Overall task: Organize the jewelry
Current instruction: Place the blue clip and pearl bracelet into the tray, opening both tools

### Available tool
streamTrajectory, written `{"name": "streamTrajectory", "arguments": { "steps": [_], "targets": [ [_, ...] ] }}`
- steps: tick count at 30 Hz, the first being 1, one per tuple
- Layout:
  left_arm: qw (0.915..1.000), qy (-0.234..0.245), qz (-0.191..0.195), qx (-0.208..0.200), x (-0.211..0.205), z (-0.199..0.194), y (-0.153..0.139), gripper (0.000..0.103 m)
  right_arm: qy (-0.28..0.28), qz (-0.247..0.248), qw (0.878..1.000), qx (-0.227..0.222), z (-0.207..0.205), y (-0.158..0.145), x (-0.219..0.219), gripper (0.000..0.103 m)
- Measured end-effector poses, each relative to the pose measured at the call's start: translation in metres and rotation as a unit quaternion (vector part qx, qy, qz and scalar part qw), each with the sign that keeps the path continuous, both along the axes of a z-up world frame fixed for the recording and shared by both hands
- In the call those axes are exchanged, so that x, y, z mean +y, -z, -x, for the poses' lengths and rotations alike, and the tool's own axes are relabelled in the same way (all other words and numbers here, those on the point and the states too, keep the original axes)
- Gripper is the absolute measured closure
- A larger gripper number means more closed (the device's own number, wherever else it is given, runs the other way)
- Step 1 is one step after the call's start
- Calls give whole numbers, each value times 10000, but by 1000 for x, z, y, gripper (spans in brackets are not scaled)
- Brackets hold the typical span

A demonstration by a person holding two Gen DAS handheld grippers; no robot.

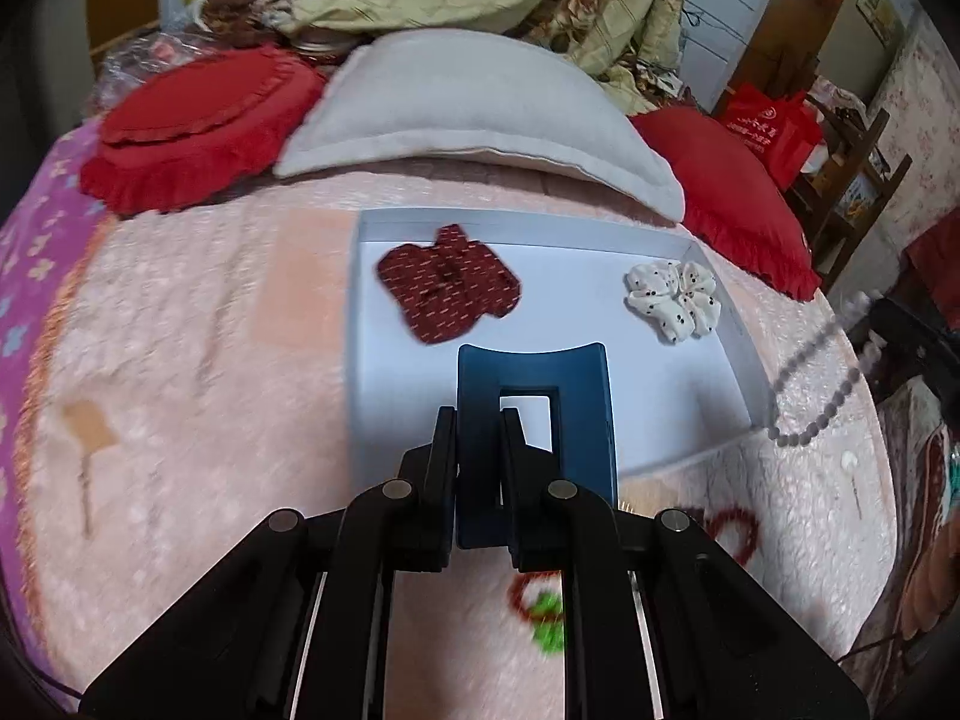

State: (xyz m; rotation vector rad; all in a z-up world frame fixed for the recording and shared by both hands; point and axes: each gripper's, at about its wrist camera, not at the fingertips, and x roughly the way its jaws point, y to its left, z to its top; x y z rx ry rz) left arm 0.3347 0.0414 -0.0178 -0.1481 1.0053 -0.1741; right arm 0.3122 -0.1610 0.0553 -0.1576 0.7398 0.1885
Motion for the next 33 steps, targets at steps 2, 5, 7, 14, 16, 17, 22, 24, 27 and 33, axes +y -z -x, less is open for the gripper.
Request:
{"name": "streamTrajectory", "arguments": {
  "steps": [2,5,7,14,16,17,22,24,27,33],
  "targets": [
    [10000,71,-6,53,-7,-11,8,91,19,48,9999,101,-22,7,10,94],
    [9998,112,-56,131,-16,-30,21,91,37,42,9996,275,-56,20,29,94],
    [9997,60,-125,205,-19,-42,30,91,25,15,9994,346,-74,27,40,94],
    [9984,-149,-131,537,-19,-80,60,91,321,-401,9943,935,-137,76,39,94],
    [9981,-173,-113,588,-20,-83,66,91,404,-436,9922,1098,-144,91,30,94],
    [9979,-180,-126,604,-20,-84,69,91,444,-467,9911,1161,-146,98,24,94],
    [9978,-261,-12,604,-12,-89,71,87,586,-743,9857,1396,-153,116,1,94],
    [9980,-248,38,582,-8,-87,68,79,592,-780,9852,1407,-154,117,-2,91],
    [9983,-300,-15,501,-1,-78,57,67,619,-660,9876,1279,-146,111,-3,67],
    [9985,-468,79,278,18,-42,23,66,732,-556,9915,919,-111,82,-16,57]
  ]
}}
